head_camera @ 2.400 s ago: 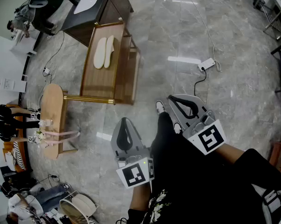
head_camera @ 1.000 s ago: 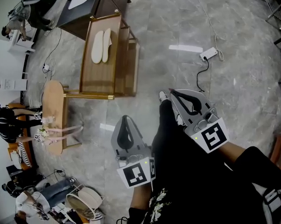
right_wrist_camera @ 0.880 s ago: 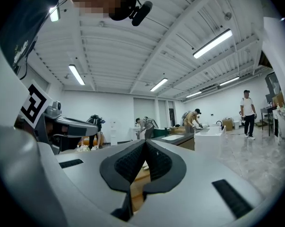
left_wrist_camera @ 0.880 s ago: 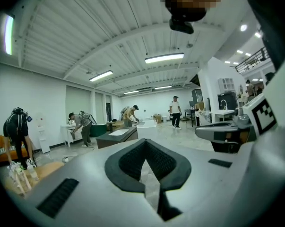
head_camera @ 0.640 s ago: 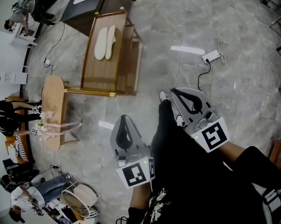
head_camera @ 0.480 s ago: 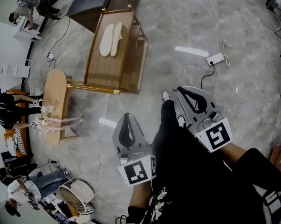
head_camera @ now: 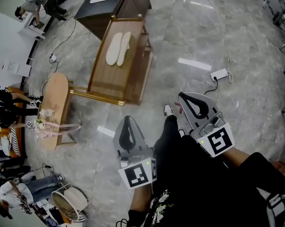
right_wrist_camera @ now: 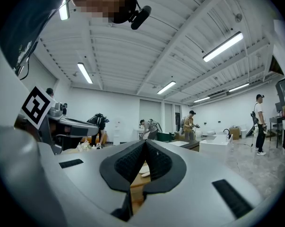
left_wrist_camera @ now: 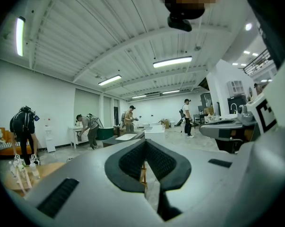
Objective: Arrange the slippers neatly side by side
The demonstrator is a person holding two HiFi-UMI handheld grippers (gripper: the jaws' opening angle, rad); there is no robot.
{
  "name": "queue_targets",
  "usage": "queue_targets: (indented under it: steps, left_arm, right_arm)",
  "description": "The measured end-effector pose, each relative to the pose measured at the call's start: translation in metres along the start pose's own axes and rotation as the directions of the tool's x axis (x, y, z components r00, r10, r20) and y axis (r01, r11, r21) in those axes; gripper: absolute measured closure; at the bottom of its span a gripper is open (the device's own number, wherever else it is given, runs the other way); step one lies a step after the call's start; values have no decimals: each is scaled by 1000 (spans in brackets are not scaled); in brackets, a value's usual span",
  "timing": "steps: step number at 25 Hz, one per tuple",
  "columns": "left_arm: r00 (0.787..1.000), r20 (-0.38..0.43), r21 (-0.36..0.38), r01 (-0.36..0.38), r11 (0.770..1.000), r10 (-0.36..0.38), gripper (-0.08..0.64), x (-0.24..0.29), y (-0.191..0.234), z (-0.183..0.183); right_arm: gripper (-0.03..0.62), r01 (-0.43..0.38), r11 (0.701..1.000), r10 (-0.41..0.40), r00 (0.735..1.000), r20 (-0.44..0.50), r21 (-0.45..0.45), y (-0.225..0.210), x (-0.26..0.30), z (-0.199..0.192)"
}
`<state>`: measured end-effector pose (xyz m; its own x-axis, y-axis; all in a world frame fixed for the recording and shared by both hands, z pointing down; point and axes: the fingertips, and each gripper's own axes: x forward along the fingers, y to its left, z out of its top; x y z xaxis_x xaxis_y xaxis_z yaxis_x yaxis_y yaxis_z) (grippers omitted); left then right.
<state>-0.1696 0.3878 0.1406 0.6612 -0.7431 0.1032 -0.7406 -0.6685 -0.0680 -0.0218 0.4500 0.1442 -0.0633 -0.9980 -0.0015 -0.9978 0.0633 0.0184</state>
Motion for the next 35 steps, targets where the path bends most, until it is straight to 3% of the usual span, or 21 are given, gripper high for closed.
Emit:
queue_targets:
  steps: [10,22,29,35]
  left_arm:
    - [999,-8,-18,31,999,-31,557,48,1,8]
    - [998,-10,41,62,997,-61,557,99,11,33]
    - [997,2,49,79,996,-79,557,132,20,21]
    - [996,19,30,84,996,-84,557,159,17,23]
  right_arm:
    - [594,39,999,-39,999,-31,-12,-39,27,8]
    - [594,66,997,-66,998,-11,27,-68,68,22]
    - [594,58,998,-58,998,6,7,-77,101,21]
    - [594,64,998,-64,997,-38,2,-99,114,14]
